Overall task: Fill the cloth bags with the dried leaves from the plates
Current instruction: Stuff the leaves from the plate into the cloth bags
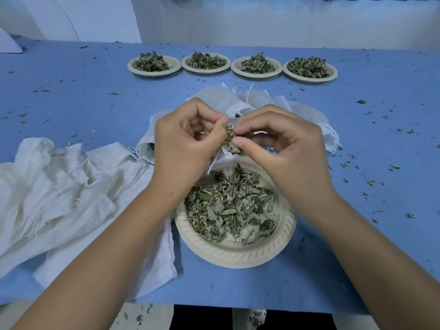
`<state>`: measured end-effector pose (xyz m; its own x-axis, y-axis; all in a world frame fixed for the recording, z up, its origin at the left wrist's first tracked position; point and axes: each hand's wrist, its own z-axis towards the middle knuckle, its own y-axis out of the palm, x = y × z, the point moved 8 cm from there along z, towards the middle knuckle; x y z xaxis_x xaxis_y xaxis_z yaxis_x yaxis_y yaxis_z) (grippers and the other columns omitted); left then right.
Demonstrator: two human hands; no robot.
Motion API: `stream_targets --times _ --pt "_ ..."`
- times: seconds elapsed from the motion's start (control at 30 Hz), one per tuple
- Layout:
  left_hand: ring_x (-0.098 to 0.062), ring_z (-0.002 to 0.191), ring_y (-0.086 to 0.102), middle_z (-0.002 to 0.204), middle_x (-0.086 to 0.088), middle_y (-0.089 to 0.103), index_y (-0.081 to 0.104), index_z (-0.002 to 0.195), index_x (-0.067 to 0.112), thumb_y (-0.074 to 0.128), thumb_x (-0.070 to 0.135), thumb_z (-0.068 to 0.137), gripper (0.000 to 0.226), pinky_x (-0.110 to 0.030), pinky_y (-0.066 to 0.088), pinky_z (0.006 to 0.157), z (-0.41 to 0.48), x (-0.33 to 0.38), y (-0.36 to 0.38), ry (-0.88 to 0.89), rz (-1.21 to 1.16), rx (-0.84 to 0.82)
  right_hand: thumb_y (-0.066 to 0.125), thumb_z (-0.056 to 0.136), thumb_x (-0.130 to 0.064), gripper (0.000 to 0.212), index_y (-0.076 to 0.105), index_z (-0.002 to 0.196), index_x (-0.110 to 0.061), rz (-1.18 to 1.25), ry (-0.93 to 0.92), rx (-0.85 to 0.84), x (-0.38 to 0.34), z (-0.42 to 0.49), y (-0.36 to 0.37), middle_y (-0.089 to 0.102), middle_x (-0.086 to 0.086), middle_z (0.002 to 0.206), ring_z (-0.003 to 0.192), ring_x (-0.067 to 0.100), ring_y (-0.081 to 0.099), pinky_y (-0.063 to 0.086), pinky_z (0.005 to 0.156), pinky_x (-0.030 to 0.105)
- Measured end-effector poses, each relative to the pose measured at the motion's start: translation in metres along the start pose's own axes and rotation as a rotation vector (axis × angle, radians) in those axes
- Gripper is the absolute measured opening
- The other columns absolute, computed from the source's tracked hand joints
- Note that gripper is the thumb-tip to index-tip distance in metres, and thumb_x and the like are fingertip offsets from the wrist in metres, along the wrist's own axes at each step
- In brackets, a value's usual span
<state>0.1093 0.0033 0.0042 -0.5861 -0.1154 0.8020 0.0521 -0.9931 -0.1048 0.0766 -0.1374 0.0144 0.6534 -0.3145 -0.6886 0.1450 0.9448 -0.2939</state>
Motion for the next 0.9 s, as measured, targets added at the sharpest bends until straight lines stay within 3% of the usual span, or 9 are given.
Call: stream_targets --times 0.07,0.2,0.3,0.4,0.47,0.6,0.67,0.8,0.9 --pt "0.000 0.046 0.052 0.057 0.015 0.060 0.061 0.075 0.022 0.068 0.006 0.088 0.021 -0.013 0.042 0.048 -0.001 0.002 0.003 0.017 0.002 -0.039 0.070 0.079 0.007 0.009 0.072 0.084 0.001 -0.124 -0.081 0.007 -0.004 -0.001 0.001 0.068 0.011 0.084 0.078 0.015 0.066 0.054 0.070 0.022" --pt "0.000 0.044 0.051 0.056 0.014 0.060 0.062 0.075 0.020 0.069 0.005 0.087 0.021 -0.013 0.040 0.047 -0.004 0.001 0.009 0.019 0.013 -0.072 0.062 0.076 0.013 0.014 0.071 0.079 0.003 -0.395 -0.205 -0.157 -0.007 -0.002 0.016 0.069 0.011 0.080 0.073 0.023 0.065 0.052 0.070 0.034" --pt "-0.003 0.039 0.050 0.053 0.011 0.059 0.062 0.075 0.022 0.068 0.010 0.089 0.019 -0.014 0.040 0.042 -0.001 -0.002 0.000 -0.004 -0.006 0.005 0.056 0.083 0.009 0.021 0.068 0.099 0.002 -0.316 -0.161 -0.159 -0.007 0.000 0.010 0.068 0.010 0.100 0.092 0.017 0.064 0.050 0.083 0.021" --pt "-0.004 0.038 0.050 0.050 0.010 0.057 0.061 0.073 0.026 0.067 0.013 0.089 0.021 -0.016 0.040 0.040 0.001 -0.004 -0.007 -0.012 -0.003 0.070 0.050 0.084 0.010 0.023 0.062 0.103 0.003 -0.228 -0.141 -0.127 -0.010 0.002 0.002 0.062 0.013 0.104 0.098 0.018 0.059 0.050 0.084 0.023" --pt "-0.004 0.038 0.049 0.051 0.010 0.057 0.061 0.073 0.026 0.067 0.012 0.088 0.022 -0.016 0.039 0.040 0.001 -0.003 -0.006 -0.014 -0.012 0.069 0.049 0.088 0.005 0.018 0.064 0.099 0.004 -0.256 -0.195 -0.141 -0.015 0.000 0.003 0.063 0.013 0.098 0.091 0.022 0.061 0.051 0.081 0.029" --pt "-0.002 0.038 0.048 0.052 0.012 0.058 0.061 0.073 0.023 0.067 0.008 0.088 0.022 -0.014 0.038 0.041 -0.001 -0.002 -0.002 -0.016 -0.051 0.033 0.045 0.094 -0.016 0.024 0.064 0.088 -0.003 -0.448 -0.215 -0.348 -0.008 -0.009 0.028 0.061 0.002 0.085 0.080 0.020 0.057 0.047 0.081 0.040" --pt "-0.002 0.037 0.047 0.050 0.012 0.057 0.060 0.072 0.023 0.067 0.008 0.089 0.023 -0.014 0.037 0.040 -0.001 -0.002 -0.002 -0.018 -0.055 0.033 0.044 0.094 -0.015 0.028 0.067 0.085 -0.003 -0.459 -0.264 -0.268 -0.012 -0.009 0.024 0.066 0.004 0.083 0.079 0.022 0.060 0.045 0.088 0.042" --pt "-0.004 0.037 0.048 0.050 0.013 0.056 0.060 0.071 0.023 0.067 0.009 0.088 0.023 -0.015 0.037 0.039 0.002 -0.004 -0.008 -0.043 -0.063 0.088 0.041 0.089 -0.008 0.033 0.071 0.081 -0.001 -0.394 -0.432 0.146 -0.033 -0.010 -0.014 0.072 0.007 0.081 0.074 0.017 0.066 0.043 0.093 0.037" --pt "-0.002 0.038 0.048 0.051 0.014 0.057 0.059 0.072 0.023 0.067 0.007 0.088 0.024 -0.014 0.037 0.040 0.000 0.000 -0.005 -0.019 -0.059 0.053 0.042 0.091 -0.016 0.033 0.071 0.081 -0.004 -0.433 -0.407 -0.030 -0.030 -0.009 0.005 0.069 0.000 0.079 0.072 0.012 0.063 0.038 0.100 0.040"
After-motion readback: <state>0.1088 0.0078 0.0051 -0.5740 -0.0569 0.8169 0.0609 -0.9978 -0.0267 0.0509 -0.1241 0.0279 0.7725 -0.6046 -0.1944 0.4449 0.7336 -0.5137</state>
